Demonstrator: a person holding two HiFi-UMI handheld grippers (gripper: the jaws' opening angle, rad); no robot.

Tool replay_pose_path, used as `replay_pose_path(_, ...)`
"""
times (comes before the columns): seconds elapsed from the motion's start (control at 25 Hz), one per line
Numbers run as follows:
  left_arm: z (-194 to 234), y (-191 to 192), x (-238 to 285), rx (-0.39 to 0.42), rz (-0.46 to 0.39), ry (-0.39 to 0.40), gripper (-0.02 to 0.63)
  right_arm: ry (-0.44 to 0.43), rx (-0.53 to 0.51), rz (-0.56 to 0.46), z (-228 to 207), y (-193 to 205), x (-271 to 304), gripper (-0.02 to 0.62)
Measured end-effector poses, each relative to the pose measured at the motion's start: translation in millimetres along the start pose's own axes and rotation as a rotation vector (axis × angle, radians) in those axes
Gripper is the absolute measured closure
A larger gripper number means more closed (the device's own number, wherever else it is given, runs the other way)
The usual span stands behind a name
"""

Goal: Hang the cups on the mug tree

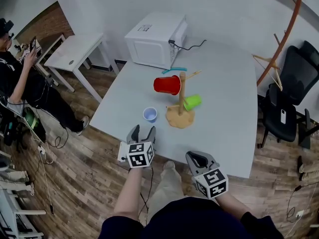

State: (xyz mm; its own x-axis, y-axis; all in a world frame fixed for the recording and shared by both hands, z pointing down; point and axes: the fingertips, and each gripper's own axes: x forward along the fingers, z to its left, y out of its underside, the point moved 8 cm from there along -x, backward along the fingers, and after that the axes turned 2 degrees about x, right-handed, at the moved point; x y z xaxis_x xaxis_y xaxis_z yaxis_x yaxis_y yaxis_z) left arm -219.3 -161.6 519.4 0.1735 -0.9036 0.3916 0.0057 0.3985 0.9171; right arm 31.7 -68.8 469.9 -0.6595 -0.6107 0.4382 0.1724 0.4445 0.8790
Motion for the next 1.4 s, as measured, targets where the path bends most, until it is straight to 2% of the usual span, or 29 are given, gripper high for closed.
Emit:
replay_pose_path(0.24,6.4,17.2,20.3,0.011,0.069,0.009,0.285,0.009,0.008,0.008,-7.1,-2.2,12.1,0.563)
replay_pose_path(0.52,10.3,28.2,47.1,0.059,0.136,0.041,0.258,0.019,0.017,0.012,-13.1,-8.7,27.6,0.563)
replay_pose_path(1.4,21.6,48.9,114.5,0.076,0.29,0.07,0.253,0.105,0.052,0.029,-41.8,-16.9,44.3,0.563)
